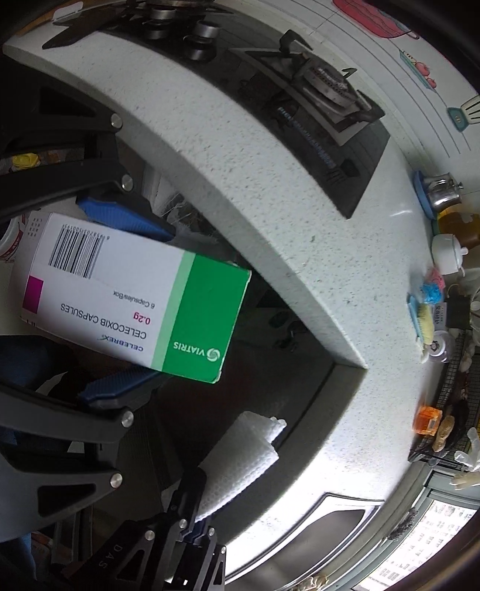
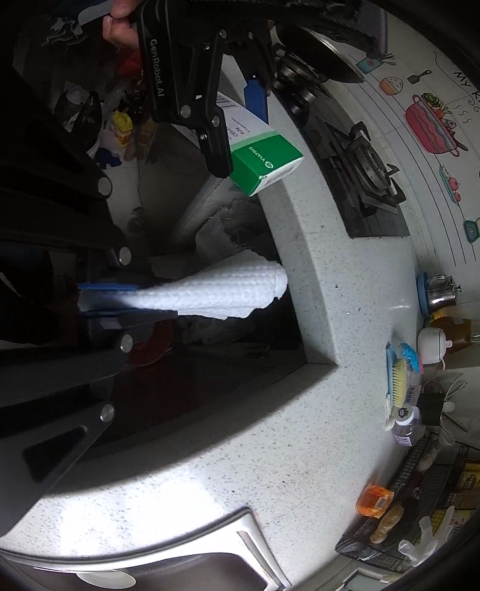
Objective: Collect trash
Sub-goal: 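Carry the capsule box and white cloth down over the red bin with both grippers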
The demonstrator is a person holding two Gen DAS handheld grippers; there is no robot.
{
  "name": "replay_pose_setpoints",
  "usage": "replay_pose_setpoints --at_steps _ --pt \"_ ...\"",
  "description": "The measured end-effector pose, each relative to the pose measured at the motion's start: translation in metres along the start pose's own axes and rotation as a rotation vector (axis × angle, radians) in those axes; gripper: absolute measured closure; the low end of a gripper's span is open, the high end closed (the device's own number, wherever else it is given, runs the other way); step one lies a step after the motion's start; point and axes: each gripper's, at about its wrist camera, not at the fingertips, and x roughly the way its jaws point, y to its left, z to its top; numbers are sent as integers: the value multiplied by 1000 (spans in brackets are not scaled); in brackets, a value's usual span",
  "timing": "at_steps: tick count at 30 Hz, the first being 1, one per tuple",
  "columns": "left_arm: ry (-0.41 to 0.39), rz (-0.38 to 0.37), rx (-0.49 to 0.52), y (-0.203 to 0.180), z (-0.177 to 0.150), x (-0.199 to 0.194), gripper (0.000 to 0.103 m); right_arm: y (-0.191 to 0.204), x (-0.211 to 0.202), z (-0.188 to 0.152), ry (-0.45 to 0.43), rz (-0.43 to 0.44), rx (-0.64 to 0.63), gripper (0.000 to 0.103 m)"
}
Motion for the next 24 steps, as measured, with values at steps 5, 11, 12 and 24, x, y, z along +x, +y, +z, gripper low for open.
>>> replay_pose_setpoints --at_steps 5,11,12,24 --pt "61 -28 29 -14 -20 57 39 -14 37 -30 35 -25 35 96" --pt "75 -53 70 -26 -30 127 39 -36 91 -53 62 -63 59 96" --pt "78 -56 76 -27 -30 139 39 -40 100 -56 60 -69 62 96" --pt "99 -75 115 -50 -31 223 19 -63 161 -75 64 -107 116 96"
